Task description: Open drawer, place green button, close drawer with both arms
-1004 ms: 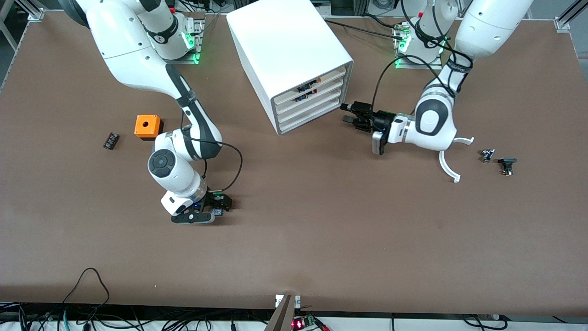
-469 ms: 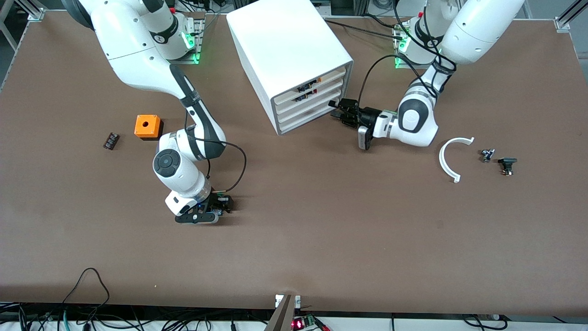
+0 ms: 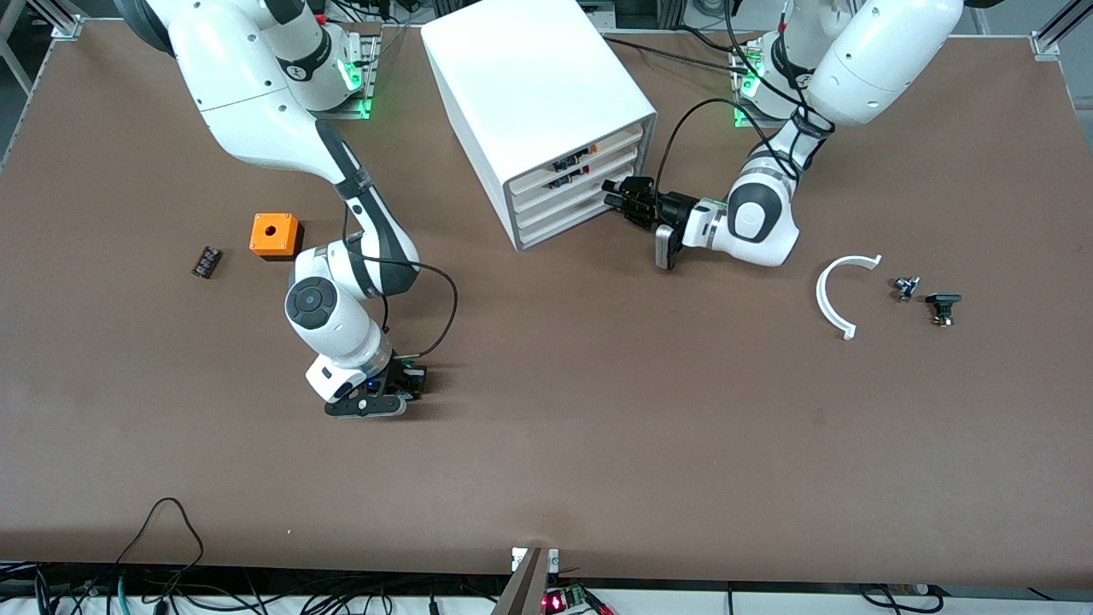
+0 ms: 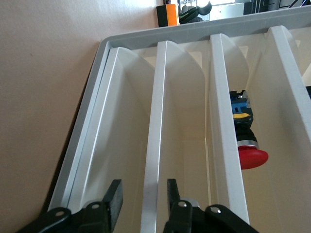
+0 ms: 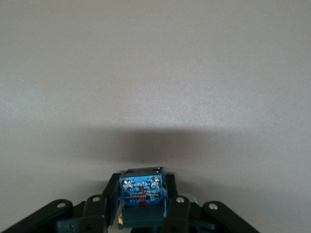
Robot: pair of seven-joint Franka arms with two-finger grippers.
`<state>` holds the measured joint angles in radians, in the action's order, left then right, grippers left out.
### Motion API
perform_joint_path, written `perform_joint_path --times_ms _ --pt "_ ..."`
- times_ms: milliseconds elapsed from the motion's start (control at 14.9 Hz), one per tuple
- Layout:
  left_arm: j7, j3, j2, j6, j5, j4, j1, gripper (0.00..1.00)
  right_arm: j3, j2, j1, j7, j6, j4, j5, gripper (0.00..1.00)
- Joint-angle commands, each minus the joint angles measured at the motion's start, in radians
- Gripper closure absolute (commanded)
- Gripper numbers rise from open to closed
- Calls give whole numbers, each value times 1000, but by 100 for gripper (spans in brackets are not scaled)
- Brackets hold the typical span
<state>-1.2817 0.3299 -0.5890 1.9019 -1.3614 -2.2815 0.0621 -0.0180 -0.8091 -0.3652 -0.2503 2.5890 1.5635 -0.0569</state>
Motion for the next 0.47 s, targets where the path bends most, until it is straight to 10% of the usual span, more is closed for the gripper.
perform_joint_path --times_ms 0,201,402 --pt "-39 8 -20 8 -45 -6 8 56 -5 -22 2 -4 6 -31 22 100" --pt "-51 9 -25 8 -76 -6 27 63 -5 -18 0 -4 -30 -72 25 100" --pt "-53 9 -23 5 -79 -4 27 99 -22 -13 -8 -12 -172 -158 23 100"
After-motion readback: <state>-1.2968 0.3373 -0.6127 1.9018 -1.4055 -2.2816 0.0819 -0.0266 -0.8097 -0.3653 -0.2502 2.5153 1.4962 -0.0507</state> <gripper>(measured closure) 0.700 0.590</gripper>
